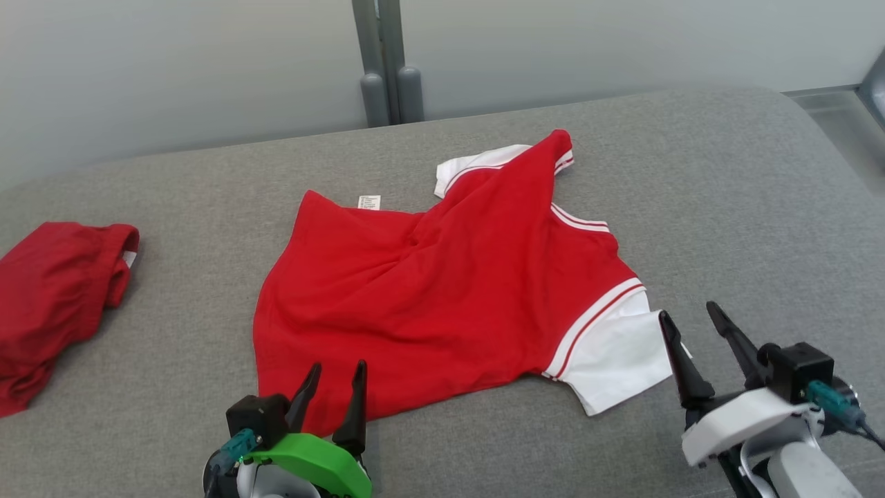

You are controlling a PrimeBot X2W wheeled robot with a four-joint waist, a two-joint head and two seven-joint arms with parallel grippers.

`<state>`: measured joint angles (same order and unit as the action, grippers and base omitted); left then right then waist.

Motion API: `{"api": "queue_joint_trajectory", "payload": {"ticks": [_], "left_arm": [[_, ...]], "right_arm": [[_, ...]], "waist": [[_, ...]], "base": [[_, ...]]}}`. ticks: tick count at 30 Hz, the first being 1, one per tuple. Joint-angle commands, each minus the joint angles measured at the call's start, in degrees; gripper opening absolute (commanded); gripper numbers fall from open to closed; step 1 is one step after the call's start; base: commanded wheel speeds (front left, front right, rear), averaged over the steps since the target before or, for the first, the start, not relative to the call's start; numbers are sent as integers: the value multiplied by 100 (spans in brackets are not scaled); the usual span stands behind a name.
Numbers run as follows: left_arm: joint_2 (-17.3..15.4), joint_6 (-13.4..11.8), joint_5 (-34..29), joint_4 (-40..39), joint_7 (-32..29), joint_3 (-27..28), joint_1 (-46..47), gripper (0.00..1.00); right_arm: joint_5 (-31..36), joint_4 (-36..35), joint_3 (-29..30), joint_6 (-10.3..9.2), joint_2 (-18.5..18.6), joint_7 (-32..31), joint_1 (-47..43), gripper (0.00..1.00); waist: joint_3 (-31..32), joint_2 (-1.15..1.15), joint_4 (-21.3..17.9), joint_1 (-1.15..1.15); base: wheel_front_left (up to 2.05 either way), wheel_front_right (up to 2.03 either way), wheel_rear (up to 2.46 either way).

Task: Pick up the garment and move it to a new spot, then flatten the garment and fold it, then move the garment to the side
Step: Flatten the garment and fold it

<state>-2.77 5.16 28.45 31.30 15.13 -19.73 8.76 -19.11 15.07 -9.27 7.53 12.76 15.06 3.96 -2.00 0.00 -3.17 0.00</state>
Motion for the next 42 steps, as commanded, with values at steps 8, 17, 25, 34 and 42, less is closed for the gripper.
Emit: {"api": "queue_joint_trajectory", "payload": {"ticks": [8, 17, 25, 34, 42], "left_arm": [[-24, -23, -80, -81, 2, -72, 161, 100], [-22, -46, -46, -222, 2, -130, 335, 100], [-22, -54, -13, -359, 2, -175, 478, 100], [-22, -80, 12, -406, 2, -175, 592, 100], [-22, -98, -51, -322, 2, -128, 426, 100]], "right_arm": [[343, 1132, -66, -8, 300, 16, 1317, 100], [394, 2825, -169, -8, 627, 16, 2604, 100], [248, 3903, -252, -8, 661, 16, 3109, 100], [383, 4580, -105, -8, 711, 7, 3444, 0], [1078, 4449, 701, -9, 809, 10, 3136, 100]], "waist": [[-309, 0, 637, 0], [-790, 0, 1287, 0], [-1142, 0, 1609, 0], [-1287, 0, 1712, 0], [-983, 0, 1504, 0]], "base": [[0, 0, 0], [0, 0, 0], [0, 0, 0], [0, 0, 0], [0, 0, 0]]}}
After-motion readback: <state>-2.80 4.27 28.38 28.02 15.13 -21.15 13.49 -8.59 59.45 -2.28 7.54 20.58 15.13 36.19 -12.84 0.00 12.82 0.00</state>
